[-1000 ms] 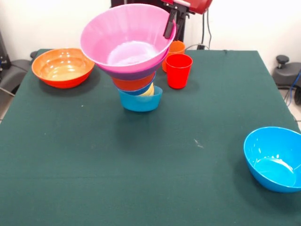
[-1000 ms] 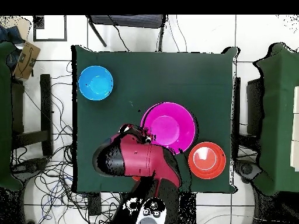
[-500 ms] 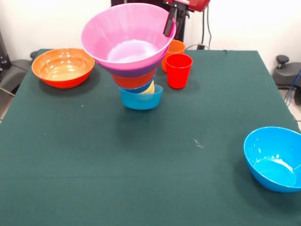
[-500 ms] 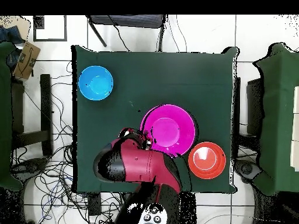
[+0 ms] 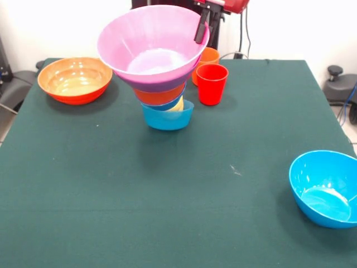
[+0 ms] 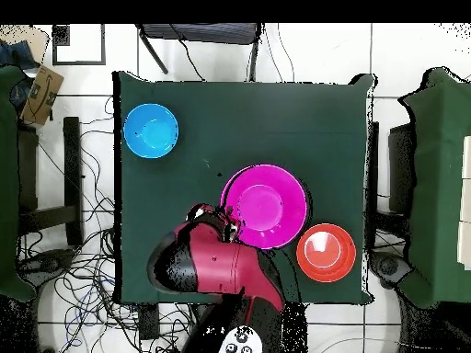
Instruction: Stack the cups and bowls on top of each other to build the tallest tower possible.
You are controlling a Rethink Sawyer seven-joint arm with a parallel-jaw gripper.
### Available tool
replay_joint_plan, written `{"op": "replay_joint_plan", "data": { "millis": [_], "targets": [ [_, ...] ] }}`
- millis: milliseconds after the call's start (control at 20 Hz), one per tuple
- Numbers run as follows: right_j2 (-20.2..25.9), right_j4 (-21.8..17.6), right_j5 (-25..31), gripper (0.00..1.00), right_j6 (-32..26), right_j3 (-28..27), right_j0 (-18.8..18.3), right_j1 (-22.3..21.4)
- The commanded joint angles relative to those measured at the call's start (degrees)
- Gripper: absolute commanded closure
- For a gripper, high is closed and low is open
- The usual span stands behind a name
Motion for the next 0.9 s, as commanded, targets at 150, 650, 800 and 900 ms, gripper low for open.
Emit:
{"op": "replay_joint_plan", "data": {
  "millis": [150, 650, 800, 900],
  "targets": [
    [1.4, 3.1, 2.7, 1.0, 12.0, 9.8, 3.2, 5.0],
    [-6.2, 7.9, -4.0, 1.0, 17.3, 11.2, 10.2, 6.3],
    [-10.5, 9.5, -7.8, 1.0, 18.2, 10.2, 14.3, 8.7],
    [-12.5, 10.5, -10.8, 1.0, 18.1, 9.4, 16.0, 10.5]
  ]
}}
